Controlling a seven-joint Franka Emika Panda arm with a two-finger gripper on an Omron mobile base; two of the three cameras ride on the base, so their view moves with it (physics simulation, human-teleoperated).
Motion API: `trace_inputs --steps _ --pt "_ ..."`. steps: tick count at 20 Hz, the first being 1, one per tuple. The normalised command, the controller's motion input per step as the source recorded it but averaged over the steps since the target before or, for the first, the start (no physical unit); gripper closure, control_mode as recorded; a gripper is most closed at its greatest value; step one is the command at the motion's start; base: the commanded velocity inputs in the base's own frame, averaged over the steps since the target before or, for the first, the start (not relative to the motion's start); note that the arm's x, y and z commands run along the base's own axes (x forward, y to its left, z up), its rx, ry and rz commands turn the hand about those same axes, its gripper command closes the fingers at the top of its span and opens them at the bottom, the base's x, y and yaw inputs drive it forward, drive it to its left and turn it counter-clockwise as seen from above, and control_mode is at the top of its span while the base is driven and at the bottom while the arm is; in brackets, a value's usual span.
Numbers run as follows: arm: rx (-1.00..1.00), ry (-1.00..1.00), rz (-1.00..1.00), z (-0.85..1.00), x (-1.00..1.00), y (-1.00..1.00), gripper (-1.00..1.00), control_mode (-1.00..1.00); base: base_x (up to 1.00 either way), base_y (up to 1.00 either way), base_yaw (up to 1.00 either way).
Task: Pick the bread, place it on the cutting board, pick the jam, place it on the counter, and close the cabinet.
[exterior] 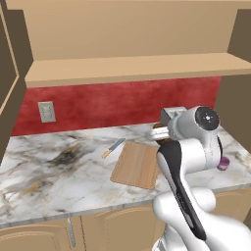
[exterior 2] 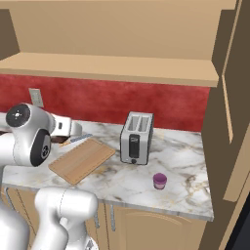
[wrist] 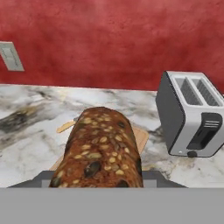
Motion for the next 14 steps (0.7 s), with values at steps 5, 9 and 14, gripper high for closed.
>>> trace_inputs --steps 5,9,14 --pt "0.0 0.0 0.0 -0.48 0.0 0.03 1.0 -1.0 0.0 0.0 0.0" --pt "0.0 0.0 0.0 -0.49 0.0 0.06 1.0 -1.0 0.0 0.0 0.0" --pt "0.0 0.0 0.0 -0.4 0.0 0.11 1.0 -1.0 0.0 0.0 0.0"
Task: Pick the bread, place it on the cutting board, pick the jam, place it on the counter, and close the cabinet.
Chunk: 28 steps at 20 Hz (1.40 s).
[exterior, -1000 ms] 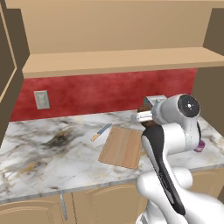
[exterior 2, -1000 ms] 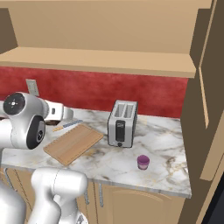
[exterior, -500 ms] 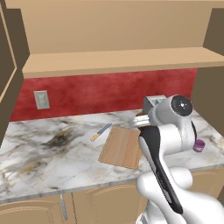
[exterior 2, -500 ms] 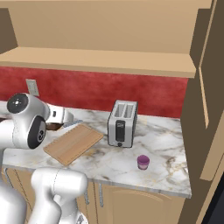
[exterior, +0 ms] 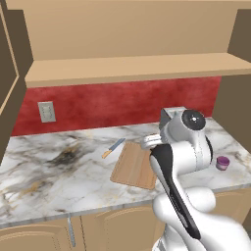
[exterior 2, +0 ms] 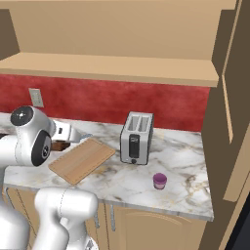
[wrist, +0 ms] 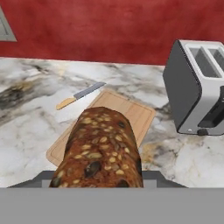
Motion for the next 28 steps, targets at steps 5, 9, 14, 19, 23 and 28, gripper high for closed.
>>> trace_inputs --steps 5,9,14,19,23,28 --pt "0.0 -0.01 0.0 -0.35 0.03 0.06 1.0 -1.0 0.0 0.0 0.0" --pt "0.0 -0.04 -0.01 -0.24 0.16 0.0 1.0 -1.0 0.0 0.0 0.0" --pt "0.0 -0.07 0.0 -0.3 0.2 0.0 1.0 -1.0 0.0 0.0 0.0" --pt "0.0 -0.08 0.0 -0.4 0.1 0.01 1.0 -1.0 0.0 0.0 0.0" --pt "0.0 -0.12 -0.01 -0.41 0.1 0.0 1.0 -1.0 0.0 0.0 0.0" --pt "0.0 -0.14 -0.02 -0.39 0.11 0.0 1.0 -1.0 0.0 0.0 0.0"
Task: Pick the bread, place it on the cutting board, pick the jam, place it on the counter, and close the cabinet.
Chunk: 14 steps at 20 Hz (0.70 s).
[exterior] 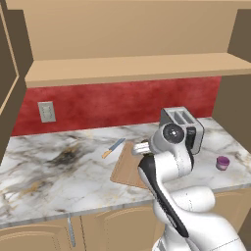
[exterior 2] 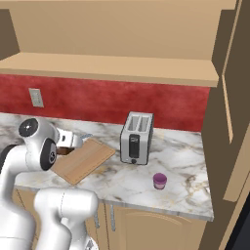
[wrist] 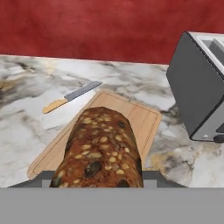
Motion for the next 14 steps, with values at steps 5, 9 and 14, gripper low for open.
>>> trace_inputs --steps 5,9,14 --pt "0.0 -0.13 -0.02 -0.33 0.19 0.0 1.0 -1.0 0.0 0.0 0.0" --pt "0.0 -0.11 -0.02 -0.3 0.18 0.0 1.0 -1.0 0.0 0.0 0.0" --pt "0.03 -0.07 -0.01 -0.25 0.09 0.0 1.0 -1.0 0.0 0.0 0.0"
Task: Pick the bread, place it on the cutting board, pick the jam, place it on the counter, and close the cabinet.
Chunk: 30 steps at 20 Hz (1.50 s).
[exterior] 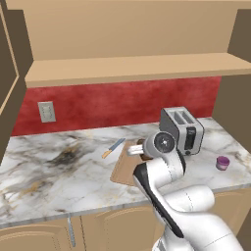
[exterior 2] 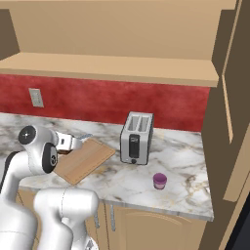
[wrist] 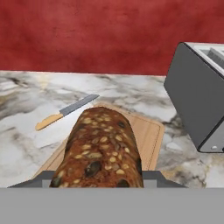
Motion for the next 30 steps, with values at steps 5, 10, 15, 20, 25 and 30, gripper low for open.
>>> trace_inputs --steps 5,10,15,20,25,30 --pt "0.06 -0.03 -0.01 -0.3 0.0 0.0 1.0 -1.0 0.0 0.0 0.0" --pt "0.05 -0.02 0.0 -0.25 0.02 0.0 1.0 -1.0 0.0 0.0 0.0" --pt "0.01 -0.03 -0.01 -0.26 0.1 0.0 1.0 -1.0 0.0 0.0 0.0" --pt "0.0 -0.02 -0.03 -0.22 0.21 0.0 1.0 -1.0 0.0 0.0 0.0" --pt "0.0 -0.01 -0.02 -0.19 0.24 0.0 1.0 -1.0 0.0 0.0 0.0" --pt "0.01 -0.01 -0.02 -0.17 0.26 0.0 1.0 -1.0 0.0 0.0 0.0"
